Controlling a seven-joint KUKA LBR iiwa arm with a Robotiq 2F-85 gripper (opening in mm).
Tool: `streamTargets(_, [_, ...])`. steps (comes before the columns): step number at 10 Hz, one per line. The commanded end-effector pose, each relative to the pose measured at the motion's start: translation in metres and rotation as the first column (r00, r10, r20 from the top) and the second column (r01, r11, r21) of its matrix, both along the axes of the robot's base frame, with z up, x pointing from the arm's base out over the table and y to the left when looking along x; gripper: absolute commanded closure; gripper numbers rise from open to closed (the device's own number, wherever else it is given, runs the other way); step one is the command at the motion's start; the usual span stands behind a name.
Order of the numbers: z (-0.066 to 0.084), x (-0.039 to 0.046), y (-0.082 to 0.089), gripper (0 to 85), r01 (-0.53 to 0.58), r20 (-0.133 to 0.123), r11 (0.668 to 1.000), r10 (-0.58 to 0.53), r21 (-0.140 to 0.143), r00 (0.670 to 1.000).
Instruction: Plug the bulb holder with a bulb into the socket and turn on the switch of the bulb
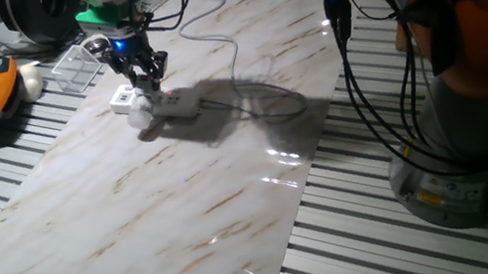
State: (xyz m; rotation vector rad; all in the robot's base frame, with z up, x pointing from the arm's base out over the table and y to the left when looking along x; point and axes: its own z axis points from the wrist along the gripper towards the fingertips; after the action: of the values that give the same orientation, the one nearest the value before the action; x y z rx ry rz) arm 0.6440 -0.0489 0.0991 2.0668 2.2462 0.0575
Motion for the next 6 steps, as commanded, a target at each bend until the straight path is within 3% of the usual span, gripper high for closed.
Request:
streamTargets(1, [0.0009,0.0001,0.0013,85.0,-0.001,-0.006,1.0,0.001,0.0,1.0])
streamTargets(3, [0.0059,-0.0013,0.0073,85.0,-0.001,-0.026,1.0,0.001,0.022,1.0])
streamTargets(5, [0.0069,-0.0019,0.0097,85.0,-0.007,-0.065,0.996,0.013,0.084,0.998])
streamTargets(6, [0.0059,-0.0014,0.0094,85.0,-0.008,-0.08,0.995,0.017,0.101,0.997])
